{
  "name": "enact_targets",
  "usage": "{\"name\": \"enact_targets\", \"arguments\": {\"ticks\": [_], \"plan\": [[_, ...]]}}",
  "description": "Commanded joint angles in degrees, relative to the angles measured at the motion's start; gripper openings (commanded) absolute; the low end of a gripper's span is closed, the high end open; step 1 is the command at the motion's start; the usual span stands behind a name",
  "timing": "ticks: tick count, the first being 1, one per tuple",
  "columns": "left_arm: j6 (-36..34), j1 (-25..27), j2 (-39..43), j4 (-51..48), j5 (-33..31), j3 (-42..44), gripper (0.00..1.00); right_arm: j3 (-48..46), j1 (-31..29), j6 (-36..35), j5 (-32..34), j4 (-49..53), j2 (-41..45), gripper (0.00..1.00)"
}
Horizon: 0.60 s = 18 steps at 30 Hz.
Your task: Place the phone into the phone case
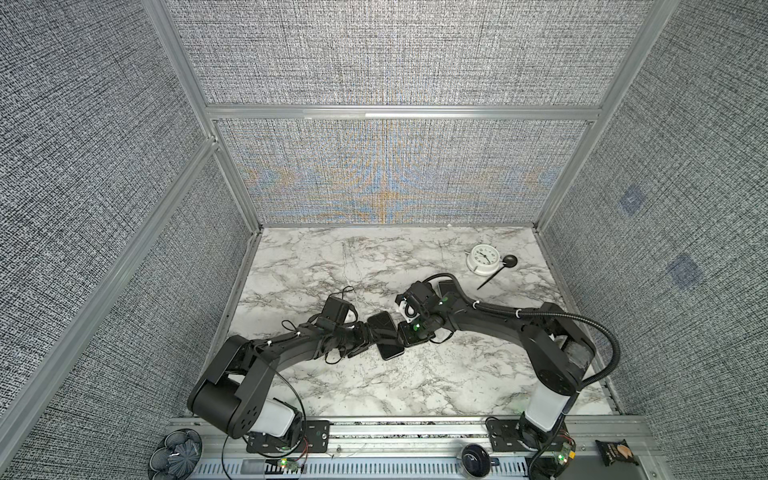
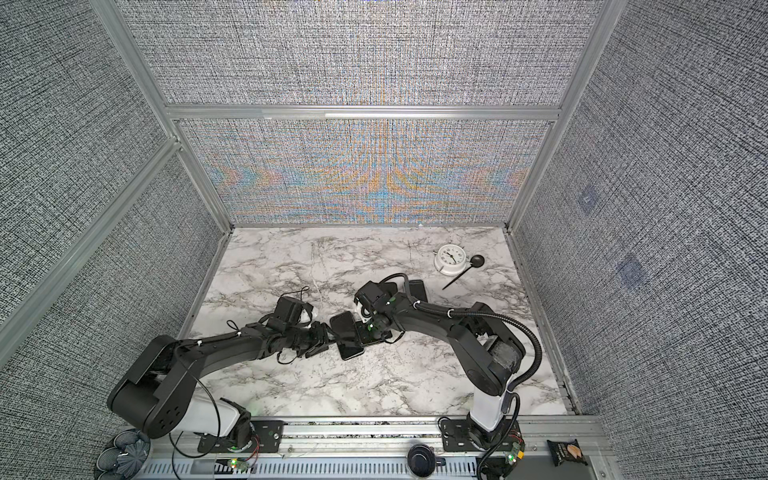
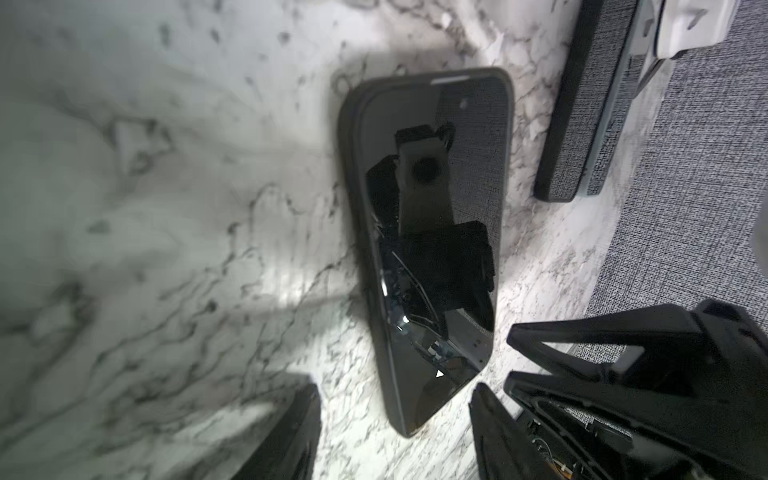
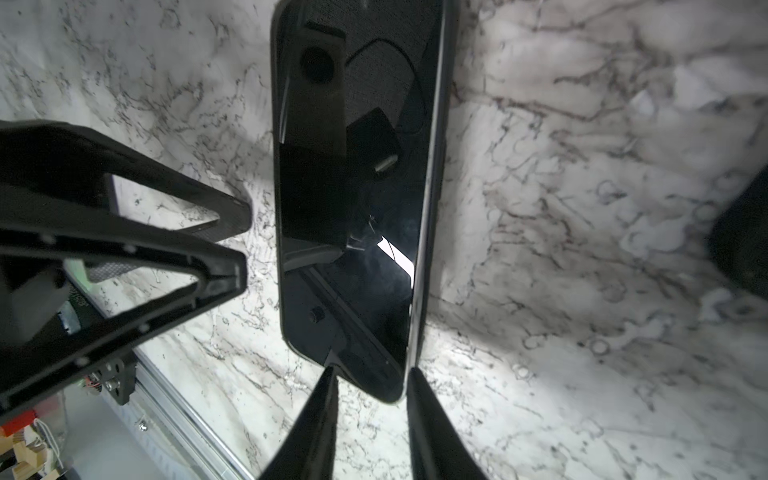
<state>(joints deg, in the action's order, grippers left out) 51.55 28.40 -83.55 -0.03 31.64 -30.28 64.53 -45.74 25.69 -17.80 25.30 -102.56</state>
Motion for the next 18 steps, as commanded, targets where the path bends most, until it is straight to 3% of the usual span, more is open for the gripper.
{"name": "enact_targets", "arguments": {"ticks": [1, 18], "plan": [[1.0, 0.5, -2.0, -2.2, 0.0, 0.3, 0.59, -0.2, 0.0, 1.0, 0.2, 0.3, 0.0, 0.31], [3.8, 2.9, -5.4, 3.6, 0.0, 2.2, 0.54, -4.3, 0.2, 2.0, -1.3, -2.9, 0.4, 0.21]]}}
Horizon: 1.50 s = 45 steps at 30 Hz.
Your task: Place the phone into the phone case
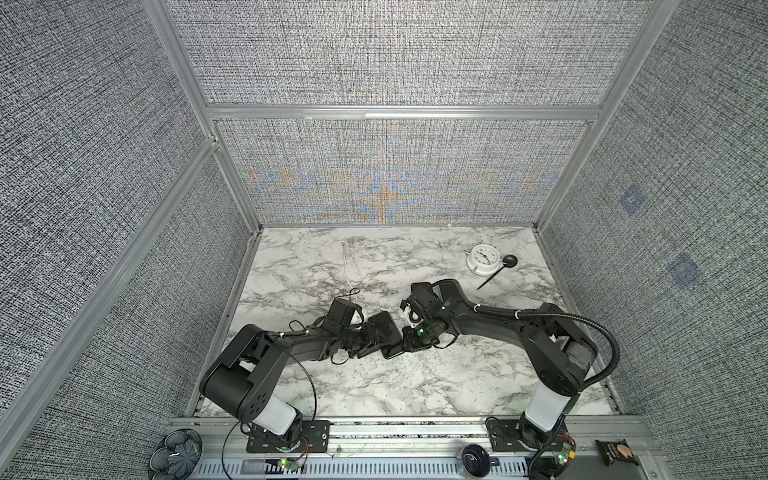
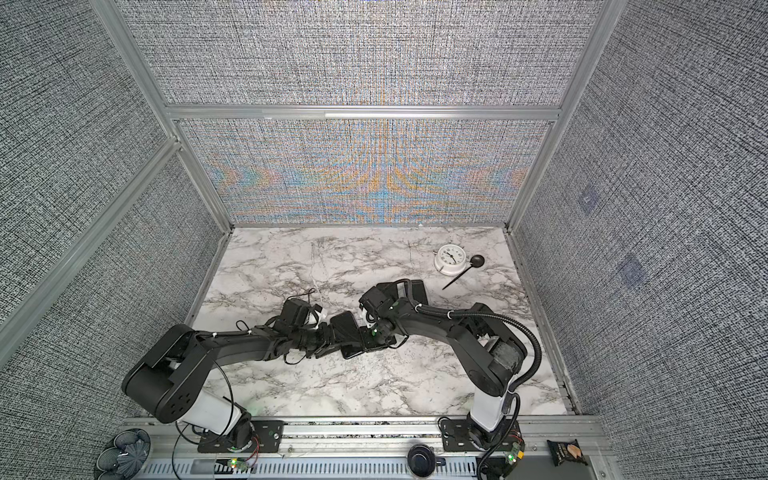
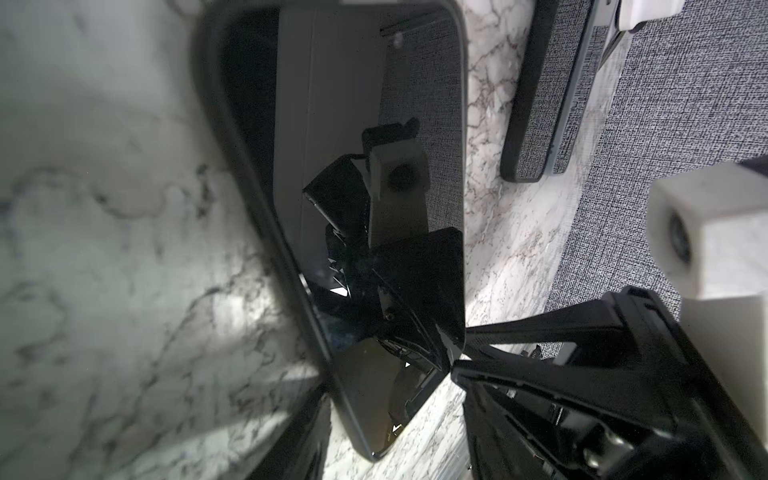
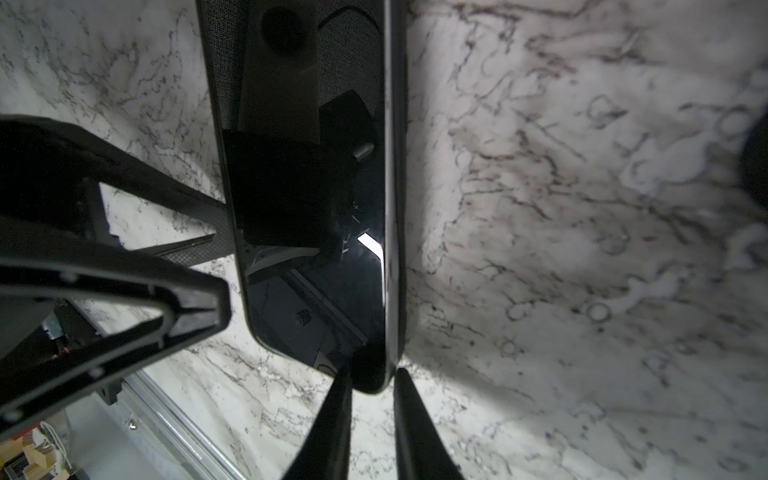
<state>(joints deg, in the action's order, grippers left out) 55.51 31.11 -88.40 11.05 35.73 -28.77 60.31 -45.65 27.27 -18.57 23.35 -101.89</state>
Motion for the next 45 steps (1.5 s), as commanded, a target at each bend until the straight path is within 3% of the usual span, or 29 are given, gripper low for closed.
{"name": "enact_targets", "arguments": {"ticks": [1, 17, 23, 45], "plan": [[-0.2, 0.1, -0.5, -7.7, -4.2, 0.7, 0.54, -0.1, 0.1, 0.3, -0.5, -1.1, -0.4, 0.21], [-0.7, 0.2, -1.6, -7.4, -4.5, 0.4, 0.53, -1.0, 1.8, 0.8, -2.3, -3.5, -0.7, 0.19], [-0.6, 0.2, -2.0, -6.9, -4.4, 0.5, 0.53, -2.5, 1.7, 1.5, -3.4, -4.9, -1.4, 0.08], [-0.5, 0.2, -1.9, -6.6, -4.8, 1.1, 0.53, -5.6, -1.3, 1.9, -0.2, -4.3, -2.1, 0.07]]}}
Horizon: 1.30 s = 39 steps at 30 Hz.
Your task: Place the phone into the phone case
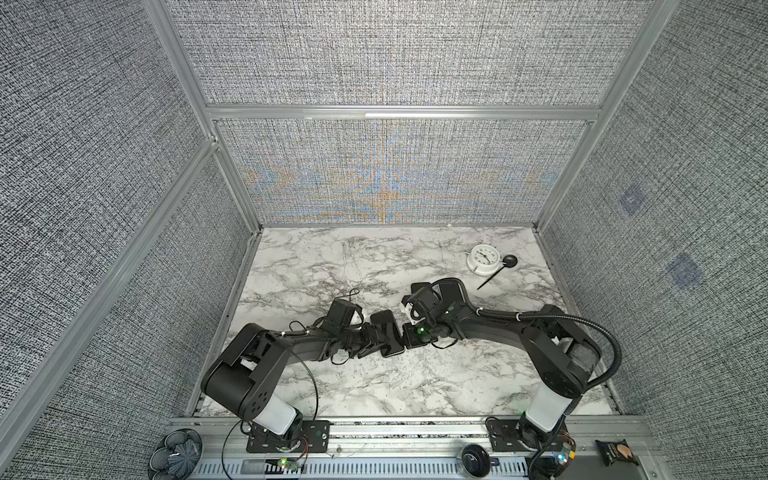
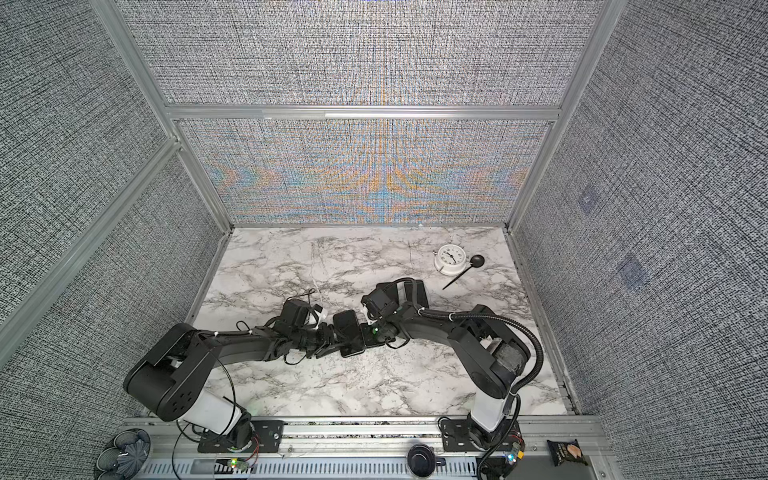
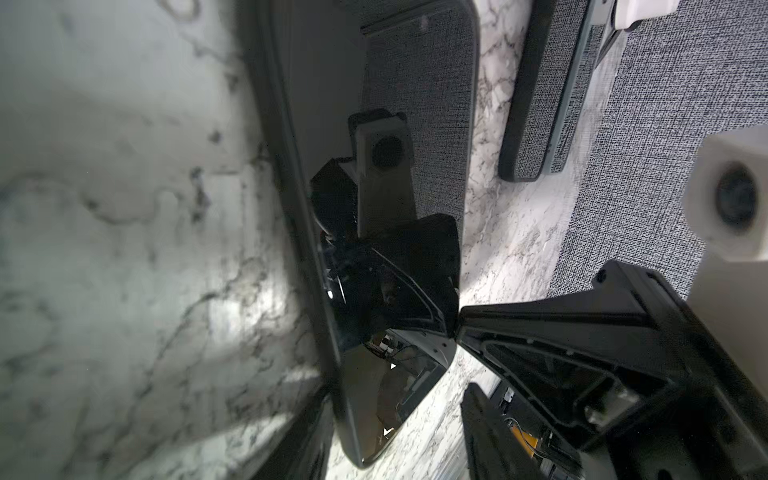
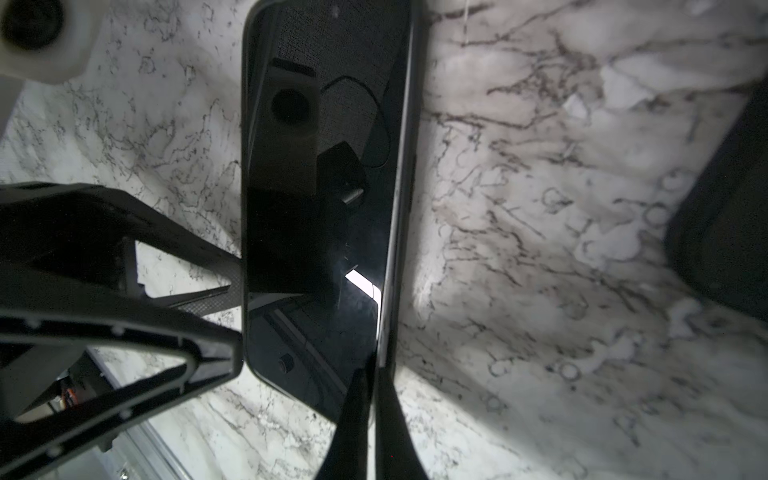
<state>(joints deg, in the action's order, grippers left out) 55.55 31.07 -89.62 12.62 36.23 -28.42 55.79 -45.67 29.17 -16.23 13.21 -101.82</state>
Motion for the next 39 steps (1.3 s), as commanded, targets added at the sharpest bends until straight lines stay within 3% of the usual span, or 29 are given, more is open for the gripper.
{"name": "enact_targets", "arguments": {"ticks": [1, 13, 22, 30, 39], "plan": [[-0.5, 0.2, -0.6, -8.1, -5.3, 0.8, 0.53, -0.7, -1.3, -0.1, -2.4, 6.6, -1.7, 0.07], [-1.0, 0.2, 4.9, -13.5, -5.2, 3.0, 0.58, 2.8, -1.2, 1.0, 0.7, 10.4, 3.3, 0.23], [0.0, 0.5, 3.0, -10.6, -4.5, 3.8, 0.54, 2.8, -0.9, 2.2, -1.0, 7.8, 1.2, 0.23], [0.1, 0.7, -0.3, -8.3, -4.1, 3.3, 0.45, 1.6, -0.1, 2.7, -2.9, 5.3, 0.7, 0.17], [-0.1, 0.8, -1.8, -7.5, -3.9, 2.9, 0.43, -0.3, 0.2, 2.7, -4.9, 3.6, -0.4, 0.12]]}}
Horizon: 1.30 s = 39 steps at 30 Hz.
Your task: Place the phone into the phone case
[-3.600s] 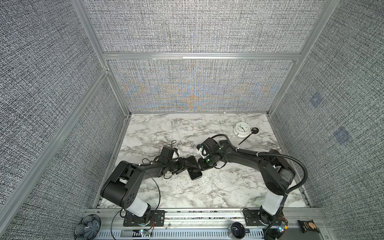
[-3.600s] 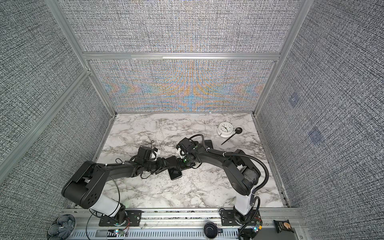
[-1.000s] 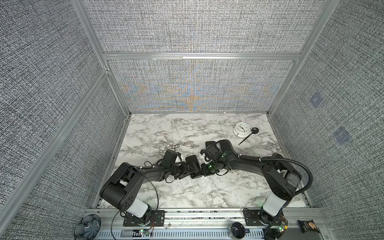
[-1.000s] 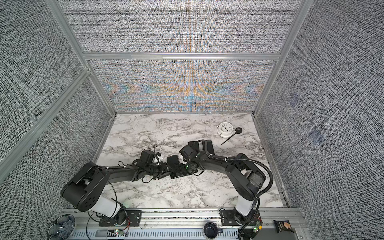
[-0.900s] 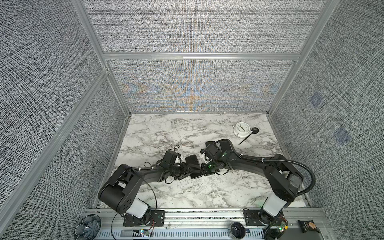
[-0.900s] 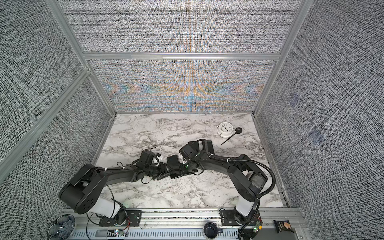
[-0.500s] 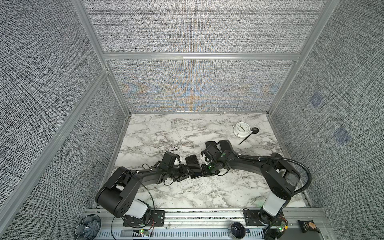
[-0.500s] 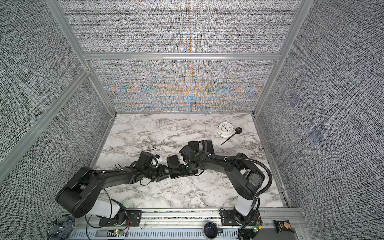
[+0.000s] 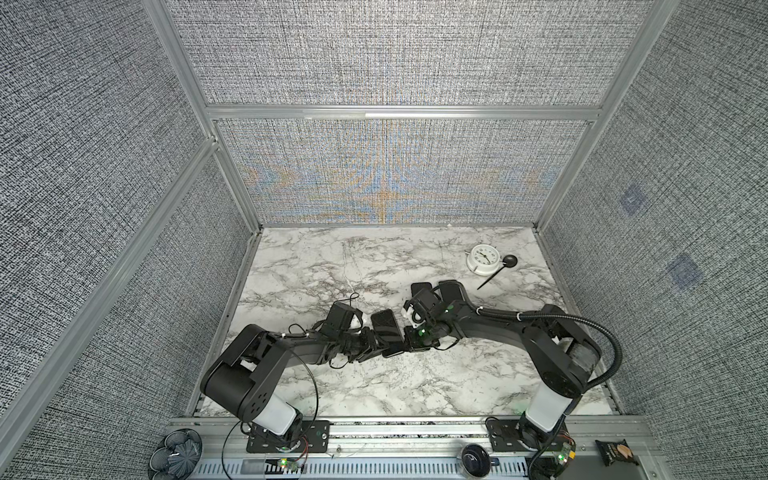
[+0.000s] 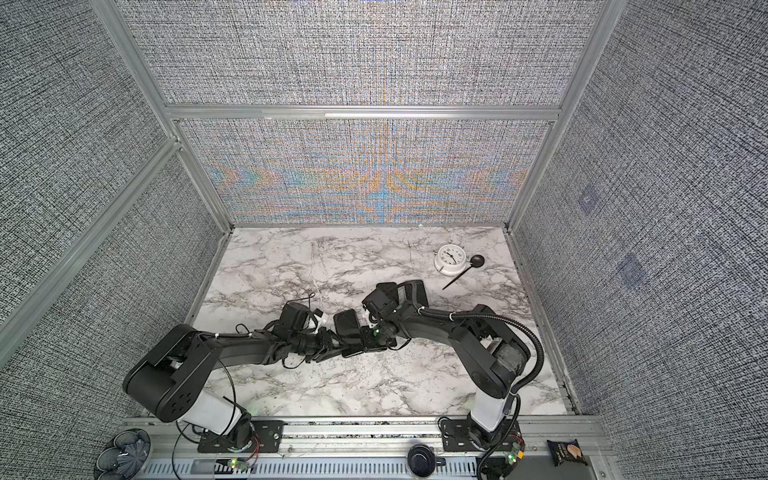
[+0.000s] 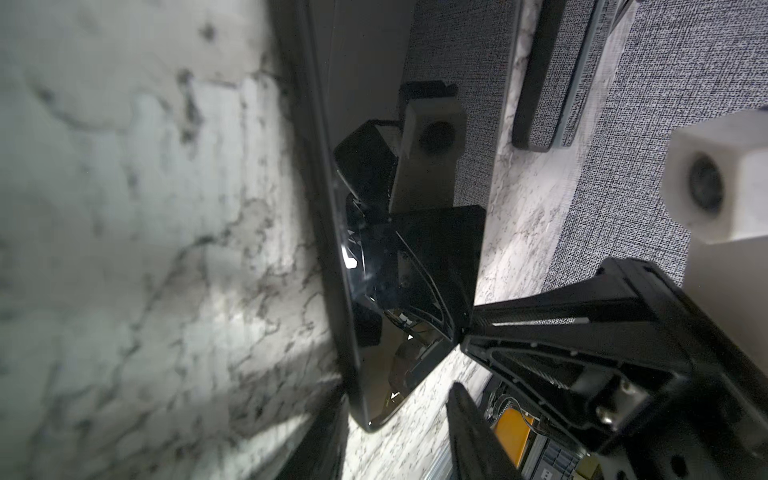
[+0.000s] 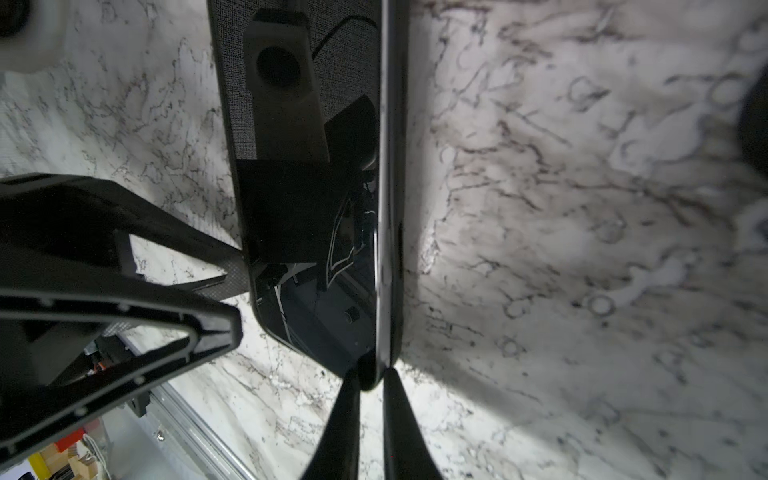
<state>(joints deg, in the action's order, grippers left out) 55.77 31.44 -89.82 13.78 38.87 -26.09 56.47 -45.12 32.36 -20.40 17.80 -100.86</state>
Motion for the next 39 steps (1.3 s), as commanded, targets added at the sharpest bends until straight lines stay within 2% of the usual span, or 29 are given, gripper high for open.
{"name": "enact_targets", "arguments": {"ticks": [1, 15, 20, 26, 33, 39], "plan": [[-0.2, 0.4, -1.7, -8.7, -6.6, 0.5, 0.43, -1.1, -0.4, -0.4, -0.9, -1.3, -1.5, 0.11], [-0.4, 0.4, -1.4, -9.1, -6.9, 0.3, 0.42, -2.3, -0.5, -0.2, -0.2, -1.8, -3.0, 0.07], [-0.6, 0.4, -0.7, -9.9, -7.2, 0.4, 0.42, -1.0, -0.5, -0.9, 1.7, 1.8, 0.4, 0.07], [-2.6, 0.4, 2.5, -16.5, -11.0, -0.4, 0.43, 0.1, -0.4, -1.2, 5.0, 4.2, 3.9, 0.15], [-5.0, 0.3, 5.8, -23.5, -15.2, -1.8, 0.52, 4.2, -0.9, -0.5, 4.6, 2.4, 0.6, 0.23], [-5.9, 0.3, 5.6, -24.5, -15.7, -3.4, 0.54, 6.7, -1.7, -0.6, 4.0, 2.7, -2.7, 0.24]]}}
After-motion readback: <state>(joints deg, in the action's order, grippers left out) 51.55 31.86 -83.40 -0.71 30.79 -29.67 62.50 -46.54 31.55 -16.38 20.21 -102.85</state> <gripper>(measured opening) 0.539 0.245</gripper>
